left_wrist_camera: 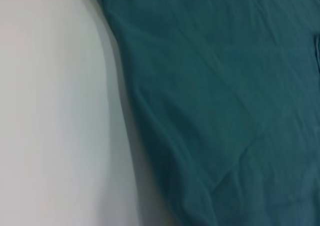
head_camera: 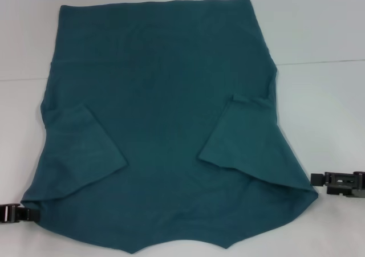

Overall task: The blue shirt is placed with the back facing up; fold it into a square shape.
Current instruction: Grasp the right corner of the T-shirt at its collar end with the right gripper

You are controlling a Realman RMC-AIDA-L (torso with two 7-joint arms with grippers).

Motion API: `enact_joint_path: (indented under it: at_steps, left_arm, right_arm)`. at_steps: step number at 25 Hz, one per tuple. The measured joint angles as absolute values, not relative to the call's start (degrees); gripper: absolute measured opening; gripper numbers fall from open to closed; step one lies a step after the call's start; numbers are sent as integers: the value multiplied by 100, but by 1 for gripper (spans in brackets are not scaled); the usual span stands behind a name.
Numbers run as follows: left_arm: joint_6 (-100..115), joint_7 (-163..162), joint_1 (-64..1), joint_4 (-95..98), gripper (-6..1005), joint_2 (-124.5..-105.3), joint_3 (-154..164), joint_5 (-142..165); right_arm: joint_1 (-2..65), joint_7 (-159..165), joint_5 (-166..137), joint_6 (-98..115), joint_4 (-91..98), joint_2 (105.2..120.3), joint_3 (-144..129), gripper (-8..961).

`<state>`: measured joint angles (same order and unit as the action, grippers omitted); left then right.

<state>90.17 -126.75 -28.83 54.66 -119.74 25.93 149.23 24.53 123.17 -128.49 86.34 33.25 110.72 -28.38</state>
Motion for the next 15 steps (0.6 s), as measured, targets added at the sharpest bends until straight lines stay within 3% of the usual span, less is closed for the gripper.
enact_joint_path:
  at_steps: [7, 15]
  left_arm:
    - [9017, -12660, -2907, 5450, 5, -11962, 2593, 14923]
    - [9017, -12621, -2917, 5449, 5, -11962, 2593, 14923]
  right_arm:
    - [2521, 12331, -12864, 8611, 3236, 11124, -3026, 924]
    - [2546, 12339, -12867, 8572, 3182, 11147, -3055, 859]
